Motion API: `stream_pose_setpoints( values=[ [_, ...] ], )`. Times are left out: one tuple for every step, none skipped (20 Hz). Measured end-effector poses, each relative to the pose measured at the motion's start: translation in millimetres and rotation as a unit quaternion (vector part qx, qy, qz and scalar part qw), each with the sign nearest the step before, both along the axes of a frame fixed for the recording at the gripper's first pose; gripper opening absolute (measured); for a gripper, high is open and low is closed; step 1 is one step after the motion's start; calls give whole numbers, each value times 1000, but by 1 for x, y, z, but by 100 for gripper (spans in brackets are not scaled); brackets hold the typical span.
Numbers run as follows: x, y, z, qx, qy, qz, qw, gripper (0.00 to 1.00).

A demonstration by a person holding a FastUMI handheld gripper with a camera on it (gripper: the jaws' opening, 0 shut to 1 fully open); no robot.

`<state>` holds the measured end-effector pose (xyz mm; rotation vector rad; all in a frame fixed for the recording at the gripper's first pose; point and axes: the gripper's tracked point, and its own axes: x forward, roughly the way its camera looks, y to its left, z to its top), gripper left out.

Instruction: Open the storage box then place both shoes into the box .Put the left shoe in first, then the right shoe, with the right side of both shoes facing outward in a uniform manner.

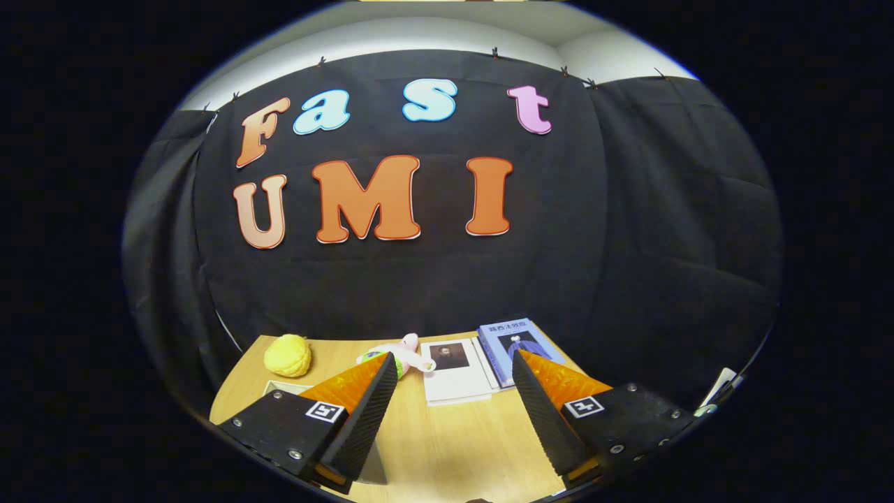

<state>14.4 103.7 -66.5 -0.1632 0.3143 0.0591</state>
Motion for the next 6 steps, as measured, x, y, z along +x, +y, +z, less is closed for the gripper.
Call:
stream_pose_setpoints(
  values=[
    [-1, -4, 0, -4, -4, -1, 1000, 99],
    [-2, -9, -1, -5, -5, -5, 1000, 99],
    [-2, -14, -3, -2, -4, -9, 1000, 99],
    [-1, -16, -5, 4, 1, -12, 1000, 99],
    [-2, -17, -8, 12, 5, -13, 1000, 99],
    [-2, -17, -9, 19, 6, -12, 1000, 99]
  ],
)
